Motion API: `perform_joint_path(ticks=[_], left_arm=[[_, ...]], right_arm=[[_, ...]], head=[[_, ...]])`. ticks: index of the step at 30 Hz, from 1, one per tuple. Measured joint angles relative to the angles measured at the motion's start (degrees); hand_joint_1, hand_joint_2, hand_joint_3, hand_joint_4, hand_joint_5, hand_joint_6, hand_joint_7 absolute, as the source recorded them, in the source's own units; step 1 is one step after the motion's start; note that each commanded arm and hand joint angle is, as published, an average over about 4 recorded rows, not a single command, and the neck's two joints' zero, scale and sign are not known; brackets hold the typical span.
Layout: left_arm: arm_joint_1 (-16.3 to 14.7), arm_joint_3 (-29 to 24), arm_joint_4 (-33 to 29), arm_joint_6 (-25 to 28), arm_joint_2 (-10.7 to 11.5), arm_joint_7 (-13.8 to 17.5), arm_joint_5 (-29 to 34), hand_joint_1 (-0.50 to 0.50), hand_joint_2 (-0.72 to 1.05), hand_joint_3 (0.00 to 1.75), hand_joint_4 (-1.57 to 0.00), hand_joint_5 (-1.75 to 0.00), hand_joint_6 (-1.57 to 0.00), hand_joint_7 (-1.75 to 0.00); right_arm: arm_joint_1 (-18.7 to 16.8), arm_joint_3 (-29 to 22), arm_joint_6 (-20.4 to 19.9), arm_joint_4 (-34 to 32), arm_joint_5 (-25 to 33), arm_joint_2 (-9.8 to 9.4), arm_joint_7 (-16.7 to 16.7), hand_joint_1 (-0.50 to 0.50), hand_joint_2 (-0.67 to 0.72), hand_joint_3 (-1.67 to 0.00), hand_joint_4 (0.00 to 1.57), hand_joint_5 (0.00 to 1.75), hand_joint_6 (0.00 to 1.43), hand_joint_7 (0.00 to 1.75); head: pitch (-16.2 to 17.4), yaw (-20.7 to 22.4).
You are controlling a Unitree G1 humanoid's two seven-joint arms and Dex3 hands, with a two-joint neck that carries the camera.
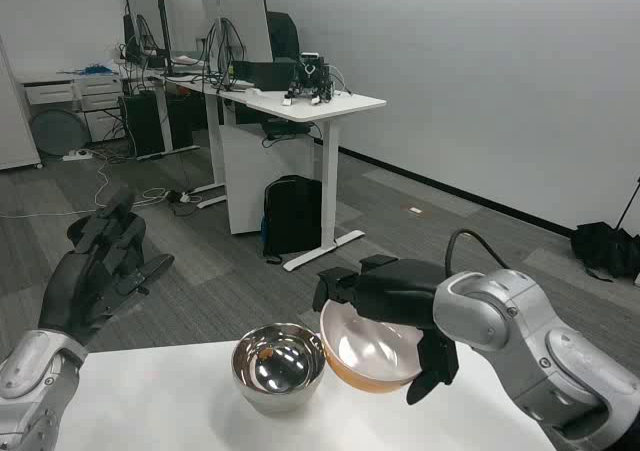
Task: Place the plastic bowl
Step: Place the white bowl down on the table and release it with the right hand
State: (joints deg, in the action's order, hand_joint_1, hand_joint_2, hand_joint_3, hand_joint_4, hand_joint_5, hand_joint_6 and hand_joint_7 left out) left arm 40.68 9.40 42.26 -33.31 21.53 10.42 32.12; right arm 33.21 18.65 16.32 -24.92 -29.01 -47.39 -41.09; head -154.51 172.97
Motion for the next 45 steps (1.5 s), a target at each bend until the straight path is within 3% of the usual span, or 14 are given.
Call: perform_joint_path(ticks=[6, 29, 33, 38, 45], left_arm=[[0.1, -0.5, 0.7, -0.2, -0.2, 0.0, 0.1, -0.50, 0.87, 0.09, 0.00, 0.00, -0.07, -0.07], [-0.1, -0.6, 0.3, -0.3, -0.2, 0.0, 0.1, -0.50, 0.87, 0.09, 0.00, 0.00, -0.05, -0.07], [-0.3, -0.9, -0.1, -0.3, -0.2, 0.0, 0.1, -0.50, 0.87, 0.09, 0.00, 0.00, -0.05, -0.07], [-1.3, -1.9, -0.5, -0.4, -0.2, 0.0, 0.1, -0.50, 0.87, 0.09, 0.00, 0.00, -0.05, -0.07], [-1.4, -2.1, -0.6, -0.4, -0.2, -0.1, 0.2, -0.50, 0.87, 0.09, 0.00, 0.00, -0.05, -0.07]], right_arm=[[-2.6, -1.6, -0.8, 0.0, -0.8, 1.06, 0.0, -0.43, -0.60, -1.35, 1.14, 1.36, 1.26, 1.12], [-3.1, -1.6, -0.8, -0.1, -1.1, 1.15, 0.0, -0.42, -0.60, -1.35, 1.15, 1.36, 1.26, 1.12], [-5.9, -2.0, -0.8, -0.3, -2.0, 1.74, 0.0, -0.42, -0.60, -1.35, 1.17, 1.36, 1.26, 1.15], [-12.5, -4.0, -0.8, -0.7, -5.2, 4.10, -0.5, -0.42, -0.60, -1.39, 1.16, 1.41, 1.23, 1.19], [-17.8, -5.6, -2.4, -0.9, -11.2, 7.39, -0.8, -0.44, -0.60, -1.49, 1.17, 1.45, 1.15, 1.31]], head=[[1.7, 0.7], [3.3, 0.7], [4.1, 1.1], [5.3, 0.8], [7.9, -0.5]])
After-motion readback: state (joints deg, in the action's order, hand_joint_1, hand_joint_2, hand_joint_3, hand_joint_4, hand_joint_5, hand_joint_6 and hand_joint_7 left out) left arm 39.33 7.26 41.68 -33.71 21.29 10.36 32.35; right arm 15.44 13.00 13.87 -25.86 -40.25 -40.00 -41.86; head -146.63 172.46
